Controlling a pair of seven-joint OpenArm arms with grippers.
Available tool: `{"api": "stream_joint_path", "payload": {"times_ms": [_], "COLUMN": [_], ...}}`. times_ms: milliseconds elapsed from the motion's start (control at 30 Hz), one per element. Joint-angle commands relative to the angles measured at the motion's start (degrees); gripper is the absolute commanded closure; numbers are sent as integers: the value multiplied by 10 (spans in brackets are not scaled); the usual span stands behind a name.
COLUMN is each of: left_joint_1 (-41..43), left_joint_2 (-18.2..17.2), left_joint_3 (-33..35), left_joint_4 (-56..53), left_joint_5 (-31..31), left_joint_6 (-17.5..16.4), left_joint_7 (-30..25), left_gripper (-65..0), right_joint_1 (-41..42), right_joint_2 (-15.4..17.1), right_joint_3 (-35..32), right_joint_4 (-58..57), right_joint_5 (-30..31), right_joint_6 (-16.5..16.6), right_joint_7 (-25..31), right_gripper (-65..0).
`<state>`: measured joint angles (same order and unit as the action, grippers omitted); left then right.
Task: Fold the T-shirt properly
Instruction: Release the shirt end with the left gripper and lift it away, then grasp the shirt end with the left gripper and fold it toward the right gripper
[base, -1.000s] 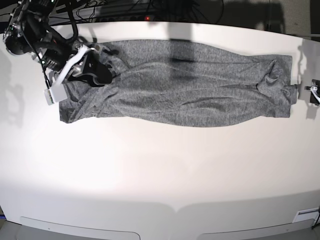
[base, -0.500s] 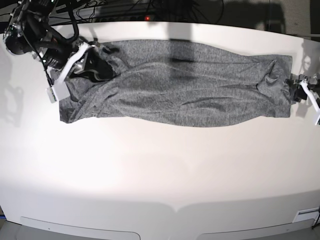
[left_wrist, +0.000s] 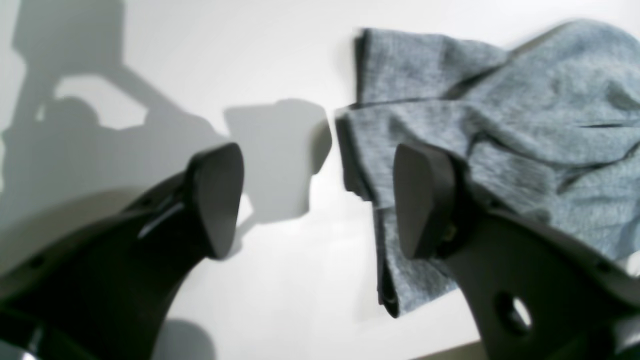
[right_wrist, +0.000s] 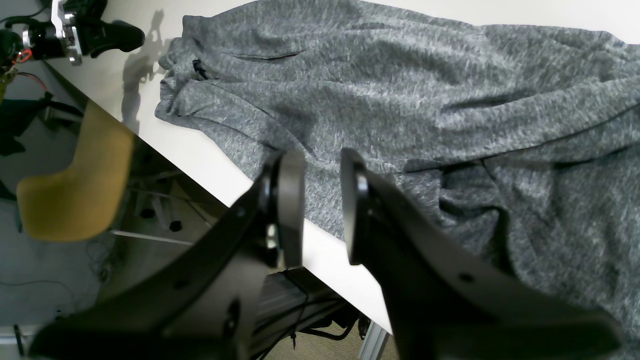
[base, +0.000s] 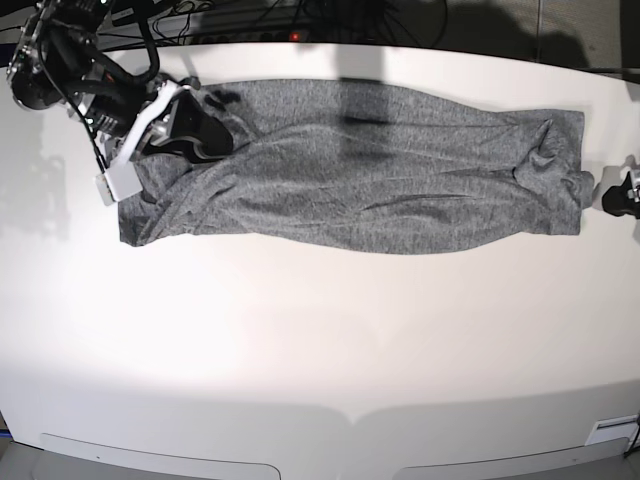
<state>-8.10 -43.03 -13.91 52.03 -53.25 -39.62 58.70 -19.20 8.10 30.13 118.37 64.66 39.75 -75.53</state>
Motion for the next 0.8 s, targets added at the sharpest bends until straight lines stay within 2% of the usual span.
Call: {"api": "stream_joint_path", "payload": {"times_ms": [0, 200, 467, 600, 767], "left_joint_1": [-9, -3, -3, -3, -3], "left_joint_2": [-16, 6, 54, 62, 62], "left_joint_3": [-4, -3, -2, -2, -2], "left_joint_4": [-7, -48, -48, -48, -48], "left_joint_5": [-9, -16, -162, -171, -225], "left_joint_6": [-4, -4, -4, -4, -4], "left_joint_7": [-2, 22, 212, 213, 213], "left_gripper": [-448, -448, -448, -448, -448], "right_joint_1": [1, 1, 1, 2, 1], "right_joint_2": [3, 3, 3, 3, 3], "right_joint_3": [2, 2, 2, 2, 2], "right_joint_4": [11, 11, 11, 11, 11], "right_joint_5": [17, 18, 20, 20, 20], "right_joint_6": [3, 3, 3, 3, 3], "right_joint_7": [7, 6, 6, 6, 6], "right_gripper": [-136, -136, -136, -136, -136]}}
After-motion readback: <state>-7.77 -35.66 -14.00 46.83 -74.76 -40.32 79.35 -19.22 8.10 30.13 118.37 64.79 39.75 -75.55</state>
